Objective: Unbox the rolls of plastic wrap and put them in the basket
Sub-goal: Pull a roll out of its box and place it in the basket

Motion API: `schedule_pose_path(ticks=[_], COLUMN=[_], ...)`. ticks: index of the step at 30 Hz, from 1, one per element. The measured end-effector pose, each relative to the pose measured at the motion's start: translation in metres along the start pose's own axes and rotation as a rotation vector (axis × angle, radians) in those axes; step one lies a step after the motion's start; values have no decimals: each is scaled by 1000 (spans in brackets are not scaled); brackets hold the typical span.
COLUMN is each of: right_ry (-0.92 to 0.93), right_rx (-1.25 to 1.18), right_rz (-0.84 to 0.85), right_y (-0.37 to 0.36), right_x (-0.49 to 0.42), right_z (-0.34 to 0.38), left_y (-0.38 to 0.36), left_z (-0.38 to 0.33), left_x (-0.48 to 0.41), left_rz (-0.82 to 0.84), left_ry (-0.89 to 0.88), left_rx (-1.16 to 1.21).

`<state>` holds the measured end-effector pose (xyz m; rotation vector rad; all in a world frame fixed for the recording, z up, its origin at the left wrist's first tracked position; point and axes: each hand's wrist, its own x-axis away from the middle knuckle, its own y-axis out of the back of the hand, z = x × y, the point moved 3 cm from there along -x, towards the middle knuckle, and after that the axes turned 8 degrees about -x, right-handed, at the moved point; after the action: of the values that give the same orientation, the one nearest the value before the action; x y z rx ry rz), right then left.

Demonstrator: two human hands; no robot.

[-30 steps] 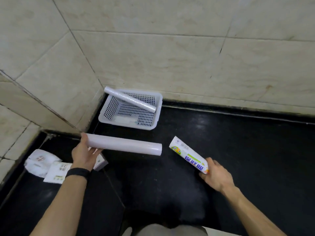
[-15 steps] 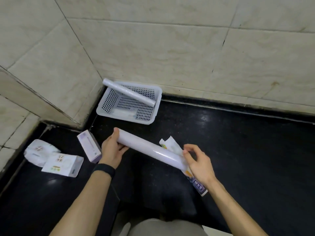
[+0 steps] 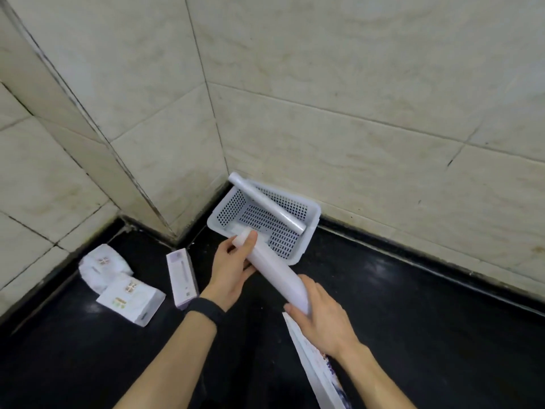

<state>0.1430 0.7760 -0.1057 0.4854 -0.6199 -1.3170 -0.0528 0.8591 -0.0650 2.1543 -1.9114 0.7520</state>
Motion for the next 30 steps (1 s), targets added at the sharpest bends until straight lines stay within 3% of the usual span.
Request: schedule_pose_path(ticks=[3,12,18,22,26,30], right_ry=[-13,22,2,-34,-64,-75], right_rx=[-26,70,63,102,148,199], right_rz=[17,-83,-156,-158,-98,-117], right_y=[-7,-13,-4,-13,-41,-64], right_x=[-19,-97,-183,-239,-269,-278], right_z=[4,29,46,44,25,0], left_y=[7,34,66,96,108,112], left_z=[8,-23,-41,-15,17,30], left_x=[-8,-85,-148,-190,-208,-210], left_rz=[79,77,1,-96,1,-89], left_ry=[26,-35,-265,-306,-313,-411], left_rx=[-26,-88,-800,-1473,-1587,-1651])
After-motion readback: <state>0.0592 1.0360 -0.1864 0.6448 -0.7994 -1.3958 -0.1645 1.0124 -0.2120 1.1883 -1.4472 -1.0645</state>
